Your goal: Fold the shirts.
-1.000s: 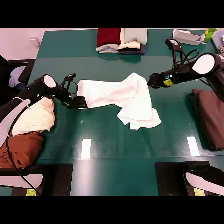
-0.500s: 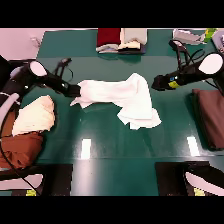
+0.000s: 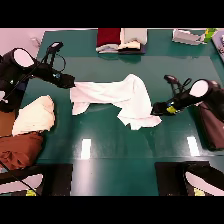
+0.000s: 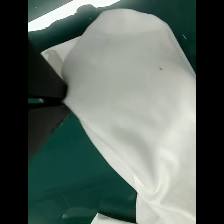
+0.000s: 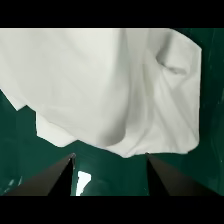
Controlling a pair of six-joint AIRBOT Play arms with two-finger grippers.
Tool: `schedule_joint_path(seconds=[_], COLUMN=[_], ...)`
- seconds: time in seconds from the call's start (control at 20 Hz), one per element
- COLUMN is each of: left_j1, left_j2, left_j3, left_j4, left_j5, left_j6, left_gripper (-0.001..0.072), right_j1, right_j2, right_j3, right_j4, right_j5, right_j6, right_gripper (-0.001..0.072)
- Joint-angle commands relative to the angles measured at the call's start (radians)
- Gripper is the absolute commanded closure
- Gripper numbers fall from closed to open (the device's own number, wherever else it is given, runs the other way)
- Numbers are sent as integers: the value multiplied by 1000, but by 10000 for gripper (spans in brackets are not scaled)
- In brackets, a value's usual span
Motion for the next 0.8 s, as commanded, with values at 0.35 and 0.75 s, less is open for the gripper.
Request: schedule_joint_path(seconds=[0.35,0.75], left_j1=[1,0], left_j2=[23,291], left_j3=[25,412], left_j4=[35,109], left_j5=[-14,-13], left_j6=[-2,-13], left_gripper=[684,684], right_j1=[89,-119], right_j2=[-169,165], right_j3=[140,701], right_j4=[-50,-168], right_j5=[-79,-22], right_j6=[4,4], right_gripper=[690,691])
